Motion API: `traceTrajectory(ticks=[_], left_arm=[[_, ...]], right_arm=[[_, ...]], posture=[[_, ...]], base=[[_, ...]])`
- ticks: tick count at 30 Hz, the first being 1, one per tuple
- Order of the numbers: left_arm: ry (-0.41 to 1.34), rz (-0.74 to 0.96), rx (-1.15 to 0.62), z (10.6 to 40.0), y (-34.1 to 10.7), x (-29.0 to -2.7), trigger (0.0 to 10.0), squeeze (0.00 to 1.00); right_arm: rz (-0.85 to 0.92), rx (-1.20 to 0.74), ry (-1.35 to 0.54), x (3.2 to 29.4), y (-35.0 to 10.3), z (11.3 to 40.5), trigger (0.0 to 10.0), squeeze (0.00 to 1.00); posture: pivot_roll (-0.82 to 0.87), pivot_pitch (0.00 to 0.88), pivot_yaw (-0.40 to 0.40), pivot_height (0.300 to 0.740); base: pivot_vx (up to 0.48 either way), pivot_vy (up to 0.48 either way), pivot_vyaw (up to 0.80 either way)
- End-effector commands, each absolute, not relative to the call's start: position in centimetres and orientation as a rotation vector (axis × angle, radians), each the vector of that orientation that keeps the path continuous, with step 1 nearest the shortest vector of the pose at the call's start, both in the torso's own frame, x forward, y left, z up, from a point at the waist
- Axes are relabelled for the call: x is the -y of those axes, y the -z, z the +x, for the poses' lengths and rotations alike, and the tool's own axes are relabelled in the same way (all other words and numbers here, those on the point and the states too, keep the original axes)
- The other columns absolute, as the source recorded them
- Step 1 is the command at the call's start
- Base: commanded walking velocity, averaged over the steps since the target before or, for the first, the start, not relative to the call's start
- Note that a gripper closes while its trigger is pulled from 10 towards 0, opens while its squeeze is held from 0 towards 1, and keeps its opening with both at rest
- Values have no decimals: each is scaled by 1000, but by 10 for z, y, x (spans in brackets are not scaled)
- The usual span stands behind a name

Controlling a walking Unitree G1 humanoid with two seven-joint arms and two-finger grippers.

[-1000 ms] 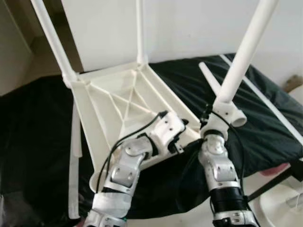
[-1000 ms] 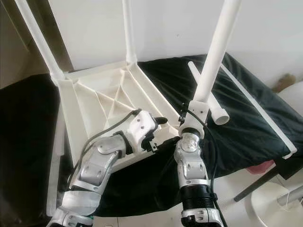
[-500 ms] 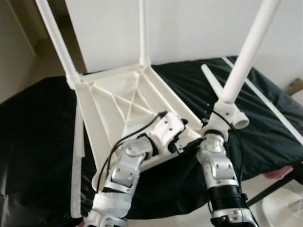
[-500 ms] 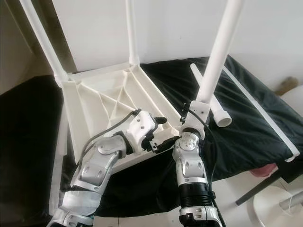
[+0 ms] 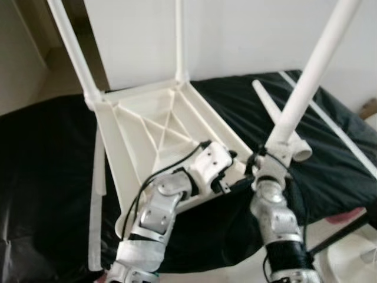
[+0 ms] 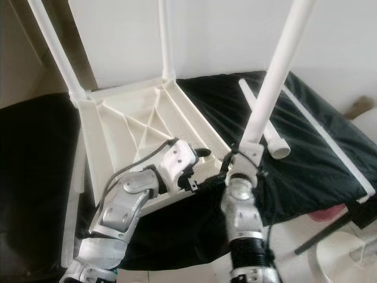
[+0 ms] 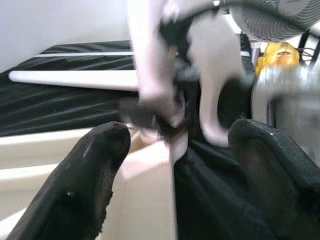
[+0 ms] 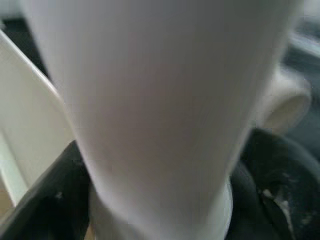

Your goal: Building children table

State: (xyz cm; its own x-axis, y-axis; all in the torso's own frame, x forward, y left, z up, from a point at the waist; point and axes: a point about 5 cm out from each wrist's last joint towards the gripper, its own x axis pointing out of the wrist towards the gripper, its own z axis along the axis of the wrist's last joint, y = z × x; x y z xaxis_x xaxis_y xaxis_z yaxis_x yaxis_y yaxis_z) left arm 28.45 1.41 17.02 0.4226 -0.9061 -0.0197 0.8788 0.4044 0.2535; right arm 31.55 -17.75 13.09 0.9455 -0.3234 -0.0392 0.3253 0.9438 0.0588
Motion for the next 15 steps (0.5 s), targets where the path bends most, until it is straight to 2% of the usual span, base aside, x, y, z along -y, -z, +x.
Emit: traceTrajectory(ticks=[1, 2, 7, 10, 15], left_arm=[[971, 234, 139, 292, -172, -17, 10000, 0], [971, 233, 139, 292, -172, -17, 10000, 0], [973, 231, 139, 293, -173, -17, 10000, 0], [973, 231, 139, 293, -173, -17, 10000, 0], [969, 230, 140, 294, -174, -17, 10000, 0]], right_arm=[[74, 40, 305, 186, -143, 319, 10000, 247], [69, 58, 272, 190, -146, 320, 10000, 0], [15, 82, 136, 211, -152, 322, 10000, 0], [0, 87, 109, 214, -154, 322, 10000, 0], [-56, 88, -60, 220, -158, 324, 10000, 0]], posture=[[-36, 0, 2, 740], [-38, 0, 3, 740], [-49, 0, 10, 740], [-49, 0, 10, 740], [-51, 0, 15, 740]], base=[[0, 0, 0], [0, 0, 0], [0, 0, 0], [0, 0, 0], [0, 0, 0]])
